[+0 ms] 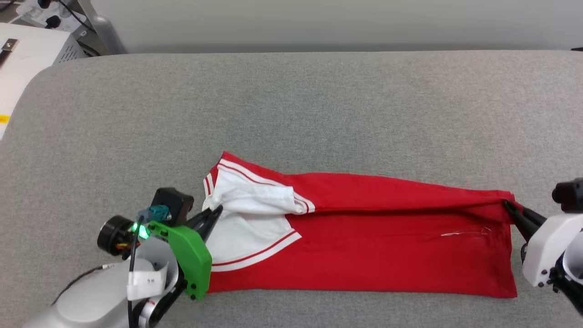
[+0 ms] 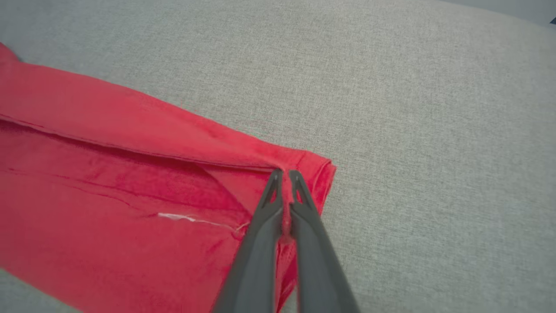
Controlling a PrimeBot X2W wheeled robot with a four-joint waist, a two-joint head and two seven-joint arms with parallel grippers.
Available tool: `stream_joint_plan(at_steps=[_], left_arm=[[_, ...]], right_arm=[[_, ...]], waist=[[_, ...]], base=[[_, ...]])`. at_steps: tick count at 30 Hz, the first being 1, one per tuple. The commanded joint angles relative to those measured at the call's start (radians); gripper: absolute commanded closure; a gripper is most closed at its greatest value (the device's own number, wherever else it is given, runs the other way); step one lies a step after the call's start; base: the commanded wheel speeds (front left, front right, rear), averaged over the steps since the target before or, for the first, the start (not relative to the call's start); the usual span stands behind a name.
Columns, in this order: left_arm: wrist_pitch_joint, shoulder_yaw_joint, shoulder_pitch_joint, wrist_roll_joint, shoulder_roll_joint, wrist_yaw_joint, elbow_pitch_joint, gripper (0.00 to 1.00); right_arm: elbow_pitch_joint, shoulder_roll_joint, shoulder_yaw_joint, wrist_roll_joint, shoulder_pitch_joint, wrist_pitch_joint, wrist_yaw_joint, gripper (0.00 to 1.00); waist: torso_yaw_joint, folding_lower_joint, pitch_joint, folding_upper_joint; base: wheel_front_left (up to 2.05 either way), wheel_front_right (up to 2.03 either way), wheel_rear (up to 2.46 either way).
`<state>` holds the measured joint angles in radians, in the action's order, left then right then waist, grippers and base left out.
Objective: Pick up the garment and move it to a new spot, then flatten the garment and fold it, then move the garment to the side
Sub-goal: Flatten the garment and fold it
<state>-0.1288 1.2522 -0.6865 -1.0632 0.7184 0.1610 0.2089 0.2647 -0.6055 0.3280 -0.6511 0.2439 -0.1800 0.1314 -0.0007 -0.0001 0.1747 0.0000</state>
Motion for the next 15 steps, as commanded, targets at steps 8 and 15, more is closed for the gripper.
stream_joint_plan(at_steps=[8, 15], left_arm=[[-0.024, 0.008, 0.131, -0.037, 0.004, 0.032, -0.02, 1.0], [-0.037, 0.01, 0.183, -0.059, -0.015, 0.029, 0.003, 1.0]], right_arm=[[-0.069, 0.053, -0.101, 0.026, -0.172, -0.005, -0.001, 1.0], [-0.115, 0.112, -0.165, 0.049, -0.261, -0.055, -0.001, 1.0]], waist=[[0.016, 0.0001, -0.037, 0.0], [0.02, 0.0001, -0.025, 0.0]], base=[[0.0, 0.0, 0.0], [0.0, 0.0, 0.0]])
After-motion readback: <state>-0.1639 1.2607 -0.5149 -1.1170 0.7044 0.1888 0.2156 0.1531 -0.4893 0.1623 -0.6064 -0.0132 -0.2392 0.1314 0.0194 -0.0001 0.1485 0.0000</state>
